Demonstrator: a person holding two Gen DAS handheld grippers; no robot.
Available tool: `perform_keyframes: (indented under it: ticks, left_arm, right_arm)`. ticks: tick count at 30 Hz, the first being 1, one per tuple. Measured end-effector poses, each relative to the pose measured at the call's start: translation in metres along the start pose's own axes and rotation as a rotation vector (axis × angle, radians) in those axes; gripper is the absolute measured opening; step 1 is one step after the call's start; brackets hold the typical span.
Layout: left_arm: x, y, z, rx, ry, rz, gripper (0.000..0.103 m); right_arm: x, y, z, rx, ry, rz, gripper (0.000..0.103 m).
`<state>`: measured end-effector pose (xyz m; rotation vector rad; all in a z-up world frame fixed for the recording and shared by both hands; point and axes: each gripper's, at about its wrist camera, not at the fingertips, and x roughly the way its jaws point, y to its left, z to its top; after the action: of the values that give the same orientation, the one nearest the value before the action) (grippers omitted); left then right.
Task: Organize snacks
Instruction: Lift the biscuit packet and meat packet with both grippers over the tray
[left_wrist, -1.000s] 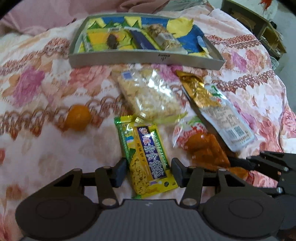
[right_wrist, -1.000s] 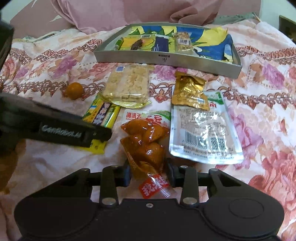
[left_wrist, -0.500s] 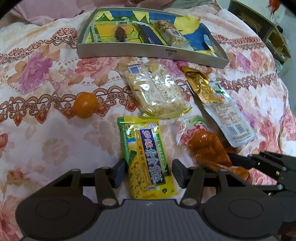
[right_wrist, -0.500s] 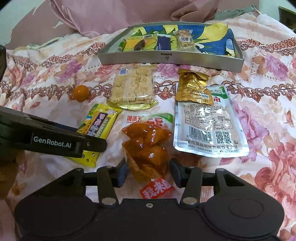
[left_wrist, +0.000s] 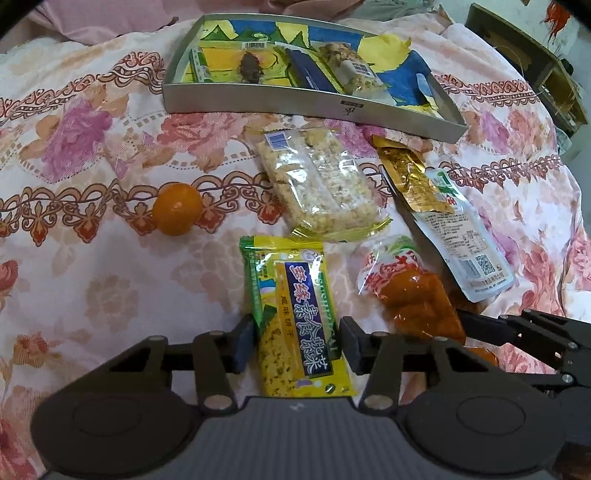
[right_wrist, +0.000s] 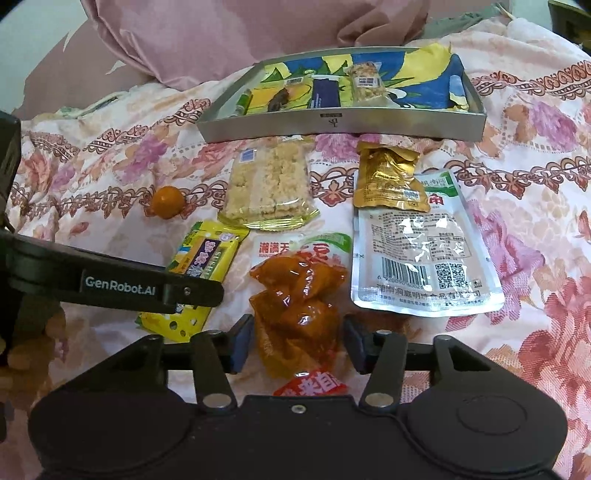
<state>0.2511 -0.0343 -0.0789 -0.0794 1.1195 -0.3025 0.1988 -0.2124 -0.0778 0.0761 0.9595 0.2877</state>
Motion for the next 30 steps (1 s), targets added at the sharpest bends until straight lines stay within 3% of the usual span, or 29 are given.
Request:
perform_keyframes:
  ticks: [11,20,26,30]
  left_arm:
    - [-0.017,0.005,-0.012,-0.057,0.034,-0.004,0.052]
    - [-0.034,0.014,-0.029,-0.145,0.026,-0.046,0.051]
    - [-0.043,0.017,-0.031,-0.171,-0.019,-0.057,0.051]
    - [-0.054,0.017,-0.029,-0.165,-0.097,-0.053,0.051]
  right_arm:
    - [-0.010,0.009,-0.006,-0.041,0.000,-0.017,0.046]
    - [-0.036,0.030,-0.017,-0.145,-0.091,-0.044,0.045]
    - [-0.045,0.044,-0.022,-0.234,-0.160,-0.078,0.045]
    - [-0.050,0.049,-0.023,-0.266,-0.211,-0.093,0.045]
